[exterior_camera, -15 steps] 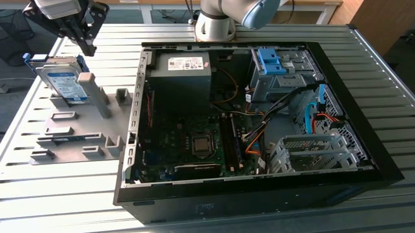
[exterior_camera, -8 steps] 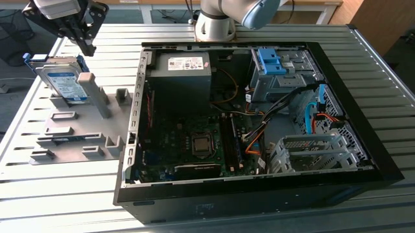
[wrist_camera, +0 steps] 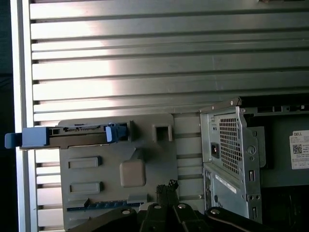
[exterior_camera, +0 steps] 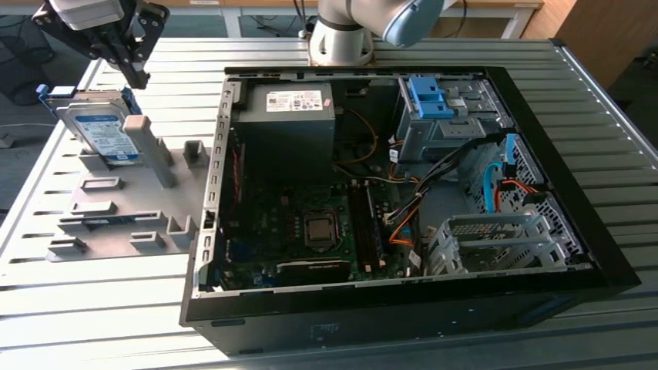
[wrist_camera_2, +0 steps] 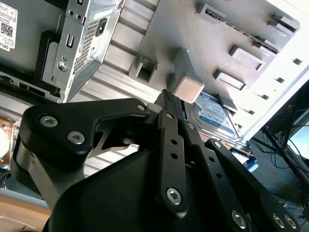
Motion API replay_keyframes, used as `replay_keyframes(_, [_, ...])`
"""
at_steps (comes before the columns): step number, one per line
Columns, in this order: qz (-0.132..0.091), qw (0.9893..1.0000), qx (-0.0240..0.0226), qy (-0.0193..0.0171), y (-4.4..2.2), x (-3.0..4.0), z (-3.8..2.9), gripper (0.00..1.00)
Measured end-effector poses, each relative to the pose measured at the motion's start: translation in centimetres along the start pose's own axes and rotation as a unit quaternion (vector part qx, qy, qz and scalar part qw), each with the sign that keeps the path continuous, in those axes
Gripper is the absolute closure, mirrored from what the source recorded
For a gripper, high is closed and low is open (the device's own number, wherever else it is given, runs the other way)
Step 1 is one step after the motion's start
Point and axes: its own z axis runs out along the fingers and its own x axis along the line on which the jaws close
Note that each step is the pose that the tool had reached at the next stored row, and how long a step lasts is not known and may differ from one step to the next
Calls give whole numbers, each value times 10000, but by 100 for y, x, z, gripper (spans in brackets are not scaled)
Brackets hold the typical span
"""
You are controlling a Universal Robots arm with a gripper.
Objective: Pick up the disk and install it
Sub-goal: 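Reach for the disk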
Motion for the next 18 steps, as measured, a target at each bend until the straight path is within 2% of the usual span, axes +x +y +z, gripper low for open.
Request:
replay_keyframes(5, [3, 10000, 0, -1, 104, 36, 7, 89])
replay_keyframes(10, [6, 10000, 0, 7, 148, 158, 12, 89])
replay_keyframes(15, [20, 10000, 4, 90, 157, 195, 14, 89])
replay_keyframes(18, [22, 10000, 4, 96, 157, 197, 15, 89])
